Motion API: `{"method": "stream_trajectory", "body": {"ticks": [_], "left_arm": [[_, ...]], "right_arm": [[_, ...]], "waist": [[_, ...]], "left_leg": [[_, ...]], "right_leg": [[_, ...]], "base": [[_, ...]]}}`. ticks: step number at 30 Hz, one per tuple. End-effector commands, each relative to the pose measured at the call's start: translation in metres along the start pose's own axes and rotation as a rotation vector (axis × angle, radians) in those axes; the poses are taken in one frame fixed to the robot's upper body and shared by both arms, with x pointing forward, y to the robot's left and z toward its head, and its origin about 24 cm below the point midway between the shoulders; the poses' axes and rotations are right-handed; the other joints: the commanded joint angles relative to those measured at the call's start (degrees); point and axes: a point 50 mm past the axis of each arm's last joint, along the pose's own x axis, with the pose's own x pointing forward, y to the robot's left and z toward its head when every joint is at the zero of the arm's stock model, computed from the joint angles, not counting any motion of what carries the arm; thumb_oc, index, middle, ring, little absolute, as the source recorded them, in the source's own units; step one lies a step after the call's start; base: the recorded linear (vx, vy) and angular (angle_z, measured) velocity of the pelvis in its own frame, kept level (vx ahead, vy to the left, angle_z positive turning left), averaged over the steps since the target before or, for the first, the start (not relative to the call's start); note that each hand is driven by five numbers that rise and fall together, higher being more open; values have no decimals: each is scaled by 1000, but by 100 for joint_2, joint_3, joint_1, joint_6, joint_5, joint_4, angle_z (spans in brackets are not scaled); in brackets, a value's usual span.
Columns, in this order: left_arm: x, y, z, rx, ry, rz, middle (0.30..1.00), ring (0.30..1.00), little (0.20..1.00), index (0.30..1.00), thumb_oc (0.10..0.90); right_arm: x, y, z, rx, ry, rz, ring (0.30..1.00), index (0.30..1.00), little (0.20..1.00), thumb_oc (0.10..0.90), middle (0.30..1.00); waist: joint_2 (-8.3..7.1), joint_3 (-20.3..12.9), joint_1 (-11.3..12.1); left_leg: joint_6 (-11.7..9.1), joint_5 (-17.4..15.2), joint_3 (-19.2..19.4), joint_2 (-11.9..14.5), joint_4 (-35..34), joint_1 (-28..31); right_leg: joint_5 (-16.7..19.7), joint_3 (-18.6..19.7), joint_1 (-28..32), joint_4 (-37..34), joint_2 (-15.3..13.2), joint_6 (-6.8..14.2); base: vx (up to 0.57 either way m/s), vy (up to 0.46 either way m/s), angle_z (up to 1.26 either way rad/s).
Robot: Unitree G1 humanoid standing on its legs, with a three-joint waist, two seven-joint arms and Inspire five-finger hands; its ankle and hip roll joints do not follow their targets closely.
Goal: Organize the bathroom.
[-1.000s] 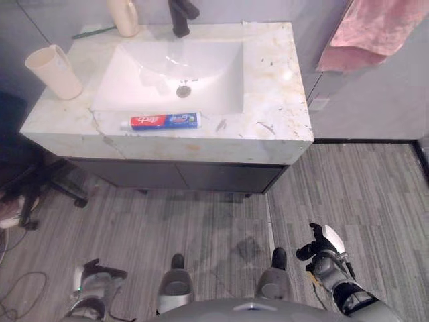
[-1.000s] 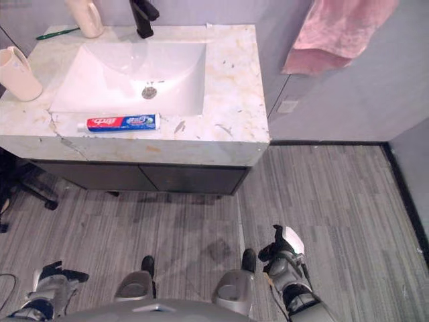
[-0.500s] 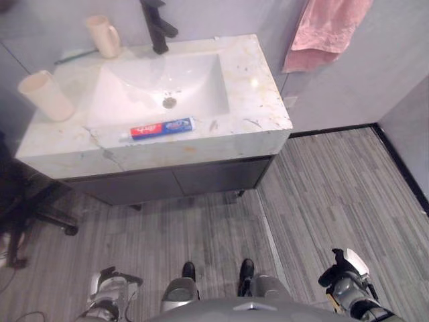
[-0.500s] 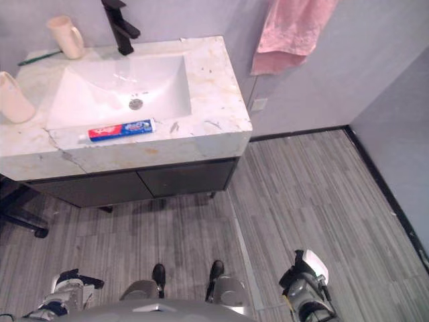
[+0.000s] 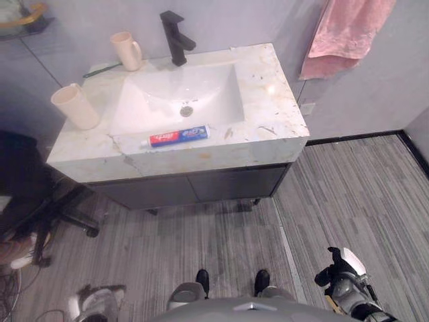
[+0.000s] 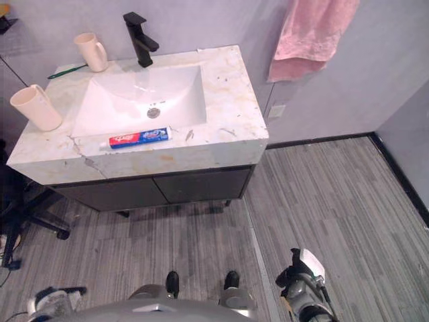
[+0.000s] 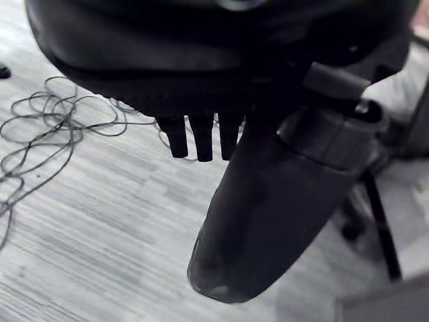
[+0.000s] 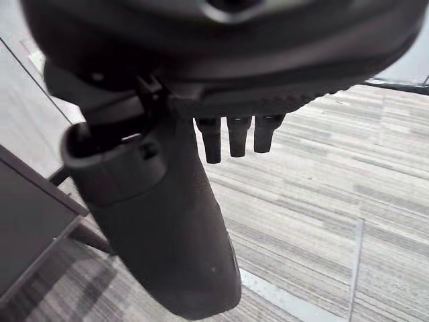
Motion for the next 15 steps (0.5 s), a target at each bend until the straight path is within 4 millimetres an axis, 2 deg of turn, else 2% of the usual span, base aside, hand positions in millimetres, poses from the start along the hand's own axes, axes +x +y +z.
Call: {"method": "stream_trajectory", "body": {"ticks": [1,2,3,5,6,7,8,9,10,12,15], "left_arm": [[13,52,69,-282,-171,337,900,900,900,900,800],[10,57,83,-381,-216,373,900,900,900,900,800],[9,58,88,-412,-230,371,900,900,900,900,800],[-3,62,123,-541,-360,420,900,900,900,900,800],[-16,66,151,-606,-450,445,900,900,900,900,800],[-22,70,164,-637,-495,454,900,900,900,900,800],[-38,80,192,-691,-602,481,900,900,900,900,800],[-43,83,198,-705,-639,500,900,900,900,900,800],[-60,96,223,-756,-730,526,900,900,900,900,800],[-78,108,241,-799,-831,563,900,900,900,900,800],[-128,133,276,-852,-1103,636,900,900,900,900,800]], "right_arm": [[5,-9,14,-32,-50,-56,900,900,900,800,900],[4,-7,15,-35,-52,-51,900,900,900,800,900],[4,-6,15,-37,-54,-50,900,900,900,800,900],[4,-6,19,-48,-60,-45,900,900,900,800,900],[4,-5,21,-54,-64,-44,900,900,900,800,900],[4,-5,22,-59,-67,-42,900,900,900,800,900],[4,-6,22,-64,-70,-42,900,900,900,800,900],[3,-5,23,-66,-72,-41,900,900,900,800,900],[3,-6,22,-70,-71,-42,900,900,900,800,900],[3,-5,20,-72,-72,-40,900,900,900,800,900],[1,-1,18,-78,-71,-32,900,900,900,800,900]], "waist": [[-495,34,39],[-503,17,60],[-507,12,63],[-512,-36,94],[-505,-54,112],[-508,-62,117],[-507,-72,128],[-512,-72,129],[-506,-81,142],[-508,-87,151],[-494,-116,182]], "left_leg": [[132,-347,312,-438,276,-38],[122,-332,304,-425,255,-20],[119,-327,302,-420,247,-13],[105,-318,314,-390,227,-6],[101,-311,314,-371,226,-7],[100,-313,313,-364,232,-10],[97,-318,320,-350,247,-15],[97,-322,324,-347,254,-18],[95,-326,334,-335,257,-19],[93,-336,338,-327,260,-14],[93,-357,320,-309,250,19]], "right_leg": [[-326,210,-64,153,-53,51],[-327,195,-36,134,-42,49],[-330,193,-30,134,-38,48],[-344,166,-24,131,-21,40],[-355,160,-28,149,-14,38],[-359,161,-33,155,-10,38],[-359,162,-37,147,4,30],[-359,164,-36,143,7,27],[-357,161,-25,121,20,21],[-359,162,-9,102,32,17],[-386,164,39,90,55,7]], "base": [[68,-33,11],[60,-27,10],[67,-37,10],[68,-47,7],[61,-46,9],[54,-58,11],[30,-44,7],[31,-51,4],[24,-41,2],[25,-36,3],[45,-51,2]]}}
